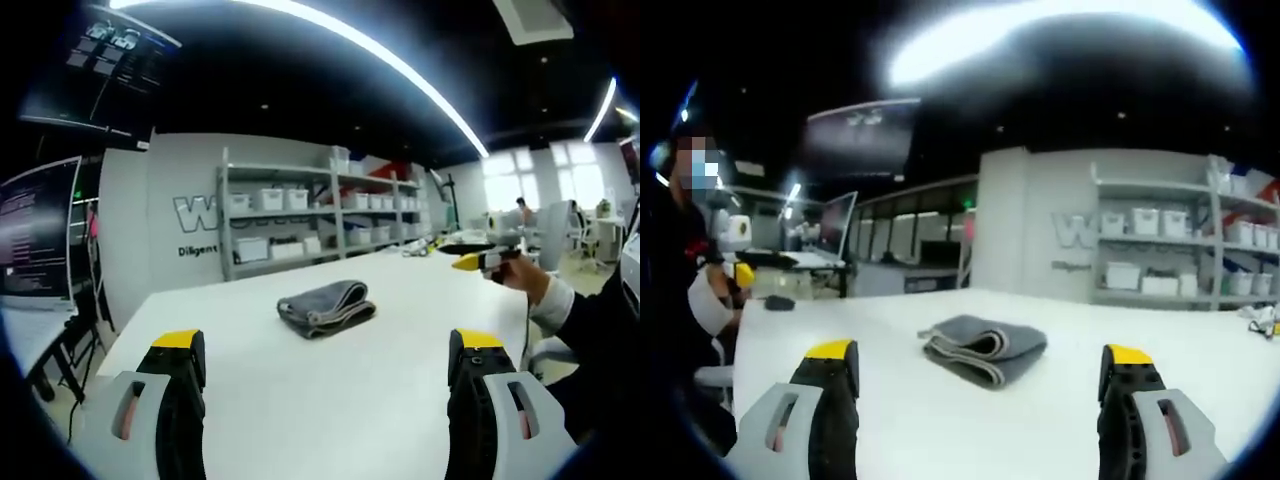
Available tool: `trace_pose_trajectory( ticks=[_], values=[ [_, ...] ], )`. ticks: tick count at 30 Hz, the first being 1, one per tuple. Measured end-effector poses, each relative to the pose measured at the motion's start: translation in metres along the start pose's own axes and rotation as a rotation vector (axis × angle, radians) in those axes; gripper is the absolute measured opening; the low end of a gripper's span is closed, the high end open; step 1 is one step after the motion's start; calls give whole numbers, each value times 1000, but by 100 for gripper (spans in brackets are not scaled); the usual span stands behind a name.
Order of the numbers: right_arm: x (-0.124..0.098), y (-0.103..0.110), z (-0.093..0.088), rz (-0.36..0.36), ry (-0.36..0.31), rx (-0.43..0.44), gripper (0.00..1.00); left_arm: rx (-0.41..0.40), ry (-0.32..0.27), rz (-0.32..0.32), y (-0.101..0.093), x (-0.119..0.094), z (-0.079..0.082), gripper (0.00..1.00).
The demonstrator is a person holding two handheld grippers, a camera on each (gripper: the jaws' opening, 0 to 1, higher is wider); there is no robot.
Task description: Open the folded towel by lifting each exposed corner and separating the folded layers until the towel lies flat within the target outline without major curled edges
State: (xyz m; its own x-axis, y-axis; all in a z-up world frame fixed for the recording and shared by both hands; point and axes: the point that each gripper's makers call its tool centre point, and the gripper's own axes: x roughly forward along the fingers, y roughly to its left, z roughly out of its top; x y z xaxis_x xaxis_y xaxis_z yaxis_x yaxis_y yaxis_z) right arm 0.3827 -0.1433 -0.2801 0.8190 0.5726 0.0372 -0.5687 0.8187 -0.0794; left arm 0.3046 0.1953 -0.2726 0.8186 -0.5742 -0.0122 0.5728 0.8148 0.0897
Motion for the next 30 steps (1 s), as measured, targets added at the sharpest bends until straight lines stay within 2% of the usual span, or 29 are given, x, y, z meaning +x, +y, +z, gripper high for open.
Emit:
trace_pose_trajectory(
  ticks=[15, 22, 30],
  values=[
    [28, -4, -9, 21, 90, -50, 99, -6, -4, 3, 1, 0, 1, 100],
    [44, -9, -9, 43, 114, -38, 99, -8, -6, 3, 2, -1, 1, 100],
    [63, -14, -19, 74, 183, -62, 99, -8, 2, -2, 0, 1, -1, 100]
  ],
)
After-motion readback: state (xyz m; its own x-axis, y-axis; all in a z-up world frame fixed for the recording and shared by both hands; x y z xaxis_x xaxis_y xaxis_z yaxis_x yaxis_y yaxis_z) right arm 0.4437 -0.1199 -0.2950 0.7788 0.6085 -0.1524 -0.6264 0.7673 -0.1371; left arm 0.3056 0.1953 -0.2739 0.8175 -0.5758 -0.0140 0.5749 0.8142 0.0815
